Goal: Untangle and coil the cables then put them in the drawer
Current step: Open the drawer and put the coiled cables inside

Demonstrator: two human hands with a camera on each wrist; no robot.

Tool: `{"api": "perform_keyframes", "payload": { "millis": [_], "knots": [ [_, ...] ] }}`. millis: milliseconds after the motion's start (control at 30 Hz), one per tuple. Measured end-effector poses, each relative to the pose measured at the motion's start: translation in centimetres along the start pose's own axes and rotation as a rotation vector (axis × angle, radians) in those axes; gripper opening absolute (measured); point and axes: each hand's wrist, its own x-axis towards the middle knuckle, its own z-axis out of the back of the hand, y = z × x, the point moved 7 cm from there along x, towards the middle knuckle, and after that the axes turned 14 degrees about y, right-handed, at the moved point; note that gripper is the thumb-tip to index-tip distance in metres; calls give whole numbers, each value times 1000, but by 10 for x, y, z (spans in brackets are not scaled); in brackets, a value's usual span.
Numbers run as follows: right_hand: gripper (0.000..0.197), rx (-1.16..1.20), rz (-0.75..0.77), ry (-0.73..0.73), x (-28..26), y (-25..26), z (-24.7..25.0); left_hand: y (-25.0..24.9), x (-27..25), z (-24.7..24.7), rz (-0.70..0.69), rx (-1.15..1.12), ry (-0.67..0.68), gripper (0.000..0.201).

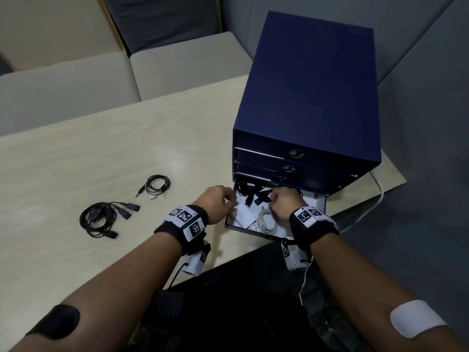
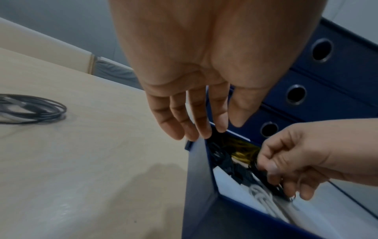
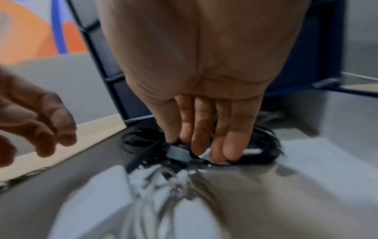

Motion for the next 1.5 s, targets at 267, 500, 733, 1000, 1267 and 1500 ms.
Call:
{"api": "perform_keyframes", "payload": {
  "millis": [267, 500, 733, 1000, 1267, 1500],
  "knots": [
    [9, 4, 331, -34, -14, 124, -13, 57, -69, 53, 38, -254, -267, 18],
    [6, -48, 470, 87, -17, 237, -73, 174, -146, 100, 160, -508, -497, 14],
    [14, -136, 467, 210, -3, 325, -152, 304, -173, 104, 453, -513, -468, 45],
    [32, -290, 361, 210, 18, 362, -201, 334, -142, 89, 497, -302, -311, 61],
    [59, -323, 318, 284, 22, 374, -229, 345, -142, 88, 396, -439, -288, 33],
    [22, -159, 356, 365, 21, 378, -238, 353, -162, 95, 264, -632, -266, 35]
  ]
}}
